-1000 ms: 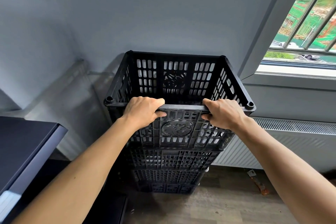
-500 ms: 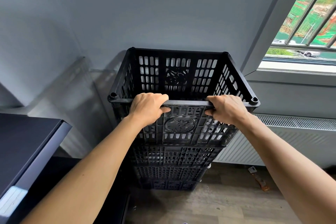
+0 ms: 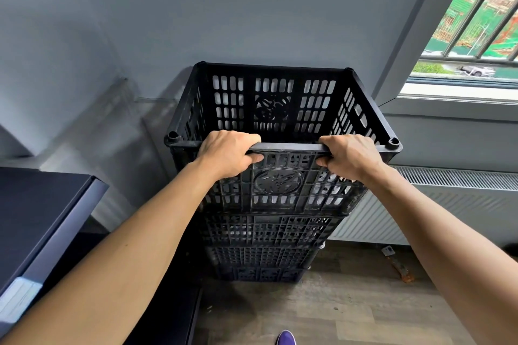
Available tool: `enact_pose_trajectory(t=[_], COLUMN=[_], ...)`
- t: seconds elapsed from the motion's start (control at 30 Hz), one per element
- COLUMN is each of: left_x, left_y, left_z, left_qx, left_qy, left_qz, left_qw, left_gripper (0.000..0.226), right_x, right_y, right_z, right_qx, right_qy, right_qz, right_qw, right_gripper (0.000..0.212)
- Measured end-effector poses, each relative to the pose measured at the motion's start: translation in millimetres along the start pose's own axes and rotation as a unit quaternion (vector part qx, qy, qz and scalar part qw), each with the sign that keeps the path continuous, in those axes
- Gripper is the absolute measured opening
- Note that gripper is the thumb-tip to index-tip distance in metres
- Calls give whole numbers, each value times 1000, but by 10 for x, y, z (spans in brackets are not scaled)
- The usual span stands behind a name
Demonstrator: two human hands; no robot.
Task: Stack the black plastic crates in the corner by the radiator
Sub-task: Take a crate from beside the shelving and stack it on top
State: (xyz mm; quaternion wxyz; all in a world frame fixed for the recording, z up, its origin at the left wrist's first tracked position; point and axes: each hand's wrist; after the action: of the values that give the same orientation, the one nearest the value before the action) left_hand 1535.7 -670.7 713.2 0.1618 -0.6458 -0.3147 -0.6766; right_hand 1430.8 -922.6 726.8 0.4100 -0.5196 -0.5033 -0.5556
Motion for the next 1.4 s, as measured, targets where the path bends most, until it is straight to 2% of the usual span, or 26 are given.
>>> enact_pose_trajectory(t=[0.1,0.2,0.4,0.6,0.77,0.97,1.17,1.4], left_x=[39,52,25,-52,-43,54,186,448], left_y=[-23,-48,-183,-341,-455,-530,-718,-1027], left_z=[-10,-33,-71,-134,-255,-402,-558,-698], left_qx=[7,11,-5,19,29,49,60,50], left_qy=[-19,-35,-20,-34,-66,-134,-189,-271], left_qz=[13,10,-35,-64,-76,-78,-93,-162], left_qw=[1000,999,999,997,994,987,976,947], left_gripper=[25,26,33,53,64,59,56,50], right_x=[-24,-93,-149,-126,-116,0,123,331], right_y=[2,-11,-145,-332,-461,-578,-794,-1057], right_z=[2,18,72,75,43,45,98,128], right_qx=[0,1,-23,21,31,21,0,9], right_qy=[11,4,-14,28,39,79,120,186], right_qz=[-1,-39,-82,-66,-18,21,14,-16], right_qw=[1000,999,996,997,999,996,993,982], right_gripper=[19,23,44,79,105,99,82,67])
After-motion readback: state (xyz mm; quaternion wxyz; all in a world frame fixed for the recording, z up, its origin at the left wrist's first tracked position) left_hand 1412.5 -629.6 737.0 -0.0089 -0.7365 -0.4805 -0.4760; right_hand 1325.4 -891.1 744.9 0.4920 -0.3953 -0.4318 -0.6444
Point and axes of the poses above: each hand's wrist, its own y-axis towards the middle knuckle, its own x-axis out of the back of the hand, z = x × y, and after that the axes turned 5 degrees about -x, right-handed
